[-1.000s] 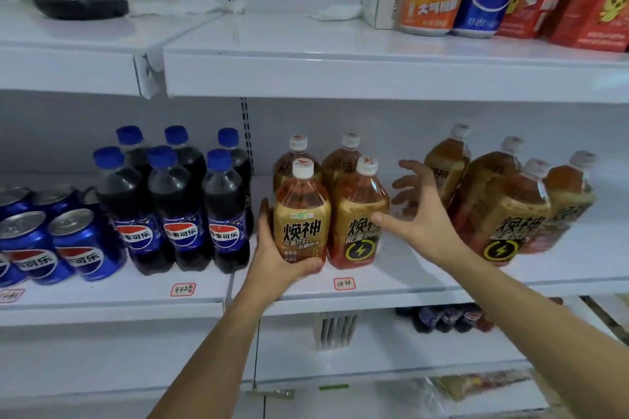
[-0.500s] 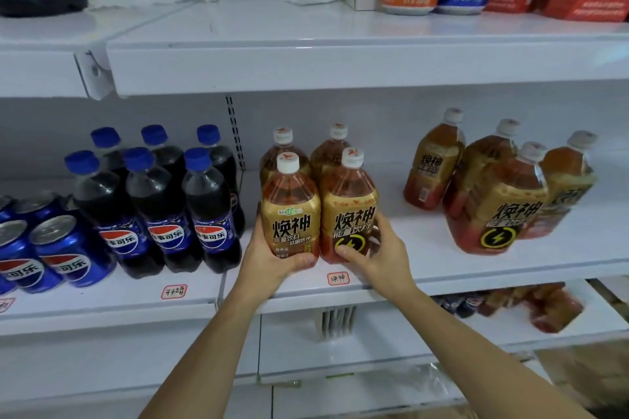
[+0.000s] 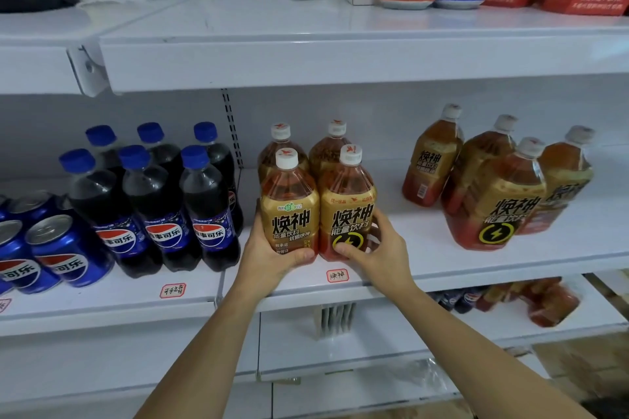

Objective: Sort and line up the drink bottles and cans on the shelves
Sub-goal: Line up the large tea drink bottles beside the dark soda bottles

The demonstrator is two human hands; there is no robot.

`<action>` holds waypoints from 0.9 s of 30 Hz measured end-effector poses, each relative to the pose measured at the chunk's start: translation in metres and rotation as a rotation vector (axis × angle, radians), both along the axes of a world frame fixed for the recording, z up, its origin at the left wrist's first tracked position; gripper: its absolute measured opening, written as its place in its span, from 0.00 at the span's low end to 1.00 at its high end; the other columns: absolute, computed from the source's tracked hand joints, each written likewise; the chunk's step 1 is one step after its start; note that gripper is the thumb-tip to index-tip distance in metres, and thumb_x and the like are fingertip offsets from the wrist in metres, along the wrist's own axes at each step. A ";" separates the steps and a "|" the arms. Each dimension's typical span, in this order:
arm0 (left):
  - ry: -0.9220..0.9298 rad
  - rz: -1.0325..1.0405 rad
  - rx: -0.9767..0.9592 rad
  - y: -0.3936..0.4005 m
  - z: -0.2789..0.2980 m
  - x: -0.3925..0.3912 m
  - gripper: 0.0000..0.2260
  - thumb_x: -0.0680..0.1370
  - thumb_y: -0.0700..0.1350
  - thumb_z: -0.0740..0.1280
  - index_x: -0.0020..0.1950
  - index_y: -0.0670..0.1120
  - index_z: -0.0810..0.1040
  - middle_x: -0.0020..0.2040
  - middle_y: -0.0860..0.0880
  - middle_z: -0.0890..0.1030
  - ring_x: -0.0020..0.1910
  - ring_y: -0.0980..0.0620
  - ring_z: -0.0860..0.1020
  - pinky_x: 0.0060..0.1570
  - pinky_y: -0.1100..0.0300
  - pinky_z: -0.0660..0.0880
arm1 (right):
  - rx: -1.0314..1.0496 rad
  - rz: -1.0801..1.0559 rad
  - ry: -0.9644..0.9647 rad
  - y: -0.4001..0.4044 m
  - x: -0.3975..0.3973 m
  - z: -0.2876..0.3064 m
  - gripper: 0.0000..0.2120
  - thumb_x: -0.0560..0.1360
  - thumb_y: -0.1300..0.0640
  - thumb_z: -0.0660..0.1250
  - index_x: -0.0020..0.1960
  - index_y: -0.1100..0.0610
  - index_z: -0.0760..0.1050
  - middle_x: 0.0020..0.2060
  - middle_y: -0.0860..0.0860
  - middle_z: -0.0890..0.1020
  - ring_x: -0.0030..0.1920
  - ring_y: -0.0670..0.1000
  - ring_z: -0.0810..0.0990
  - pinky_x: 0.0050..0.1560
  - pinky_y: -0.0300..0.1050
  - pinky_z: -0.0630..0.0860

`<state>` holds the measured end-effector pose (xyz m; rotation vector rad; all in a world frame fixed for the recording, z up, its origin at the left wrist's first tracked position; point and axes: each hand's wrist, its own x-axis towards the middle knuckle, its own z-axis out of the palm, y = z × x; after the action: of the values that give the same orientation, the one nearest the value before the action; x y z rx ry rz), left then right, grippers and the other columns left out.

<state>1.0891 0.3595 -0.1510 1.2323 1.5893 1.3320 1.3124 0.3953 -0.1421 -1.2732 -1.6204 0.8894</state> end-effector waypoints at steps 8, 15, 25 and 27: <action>0.008 -0.018 -0.013 0.000 0.000 -0.004 0.47 0.55 0.51 0.89 0.70 0.56 0.70 0.58 0.53 0.84 0.57 0.50 0.84 0.58 0.44 0.82 | -0.008 -0.004 -0.078 0.002 -0.002 0.001 0.44 0.64 0.42 0.83 0.74 0.49 0.66 0.58 0.38 0.79 0.57 0.42 0.79 0.54 0.32 0.74; 0.007 -0.010 0.002 -0.006 0.004 -0.002 0.49 0.56 0.51 0.88 0.72 0.55 0.68 0.59 0.55 0.83 0.57 0.54 0.83 0.58 0.49 0.81 | -0.111 0.141 -0.062 0.006 0.003 0.011 0.41 0.65 0.46 0.84 0.72 0.46 0.68 0.59 0.40 0.82 0.58 0.39 0.81 0.55 0.35 0.78; -0.033 -0.077 -0.038 -0.004 0.005 -0.006 0.47 0.57 0.53 0.88 0.71 0.58 0.68 0.59 0.53 0.84 0.58 0.50 0.83 0.58 0.40 0.81 | -0.160 0.170 -0.081 0.006 -0.001 0.006 0.42 0.67 0.46 0.81 0.73 0.46 0.62 0.61 0.41 0.81 0.60 0.45 0.82 0.64 0.55 0.79; -0.038 -0.084 -0.040 -0.004 0.005 -0.007 0.47 0.58 0.53 0.87 0.71 0.57 0.68 0.58 0.54 0.84 0.58 0.50 0.83 0.57 0.40 0.81 | -0.173 0.173 -0.068 0.005 -0.001 0.005 0.44 0.65 0.44 0.80 0.74 0.46 0.61 0.62 0.42 0.81 0.61 0.46 0.82 0.64 0.56 0.79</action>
<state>1.0817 0.3559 -0.1458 1.2294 1.5135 1.2579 1.3115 0.4008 -0.1369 -1.3070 -1.7579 1.1234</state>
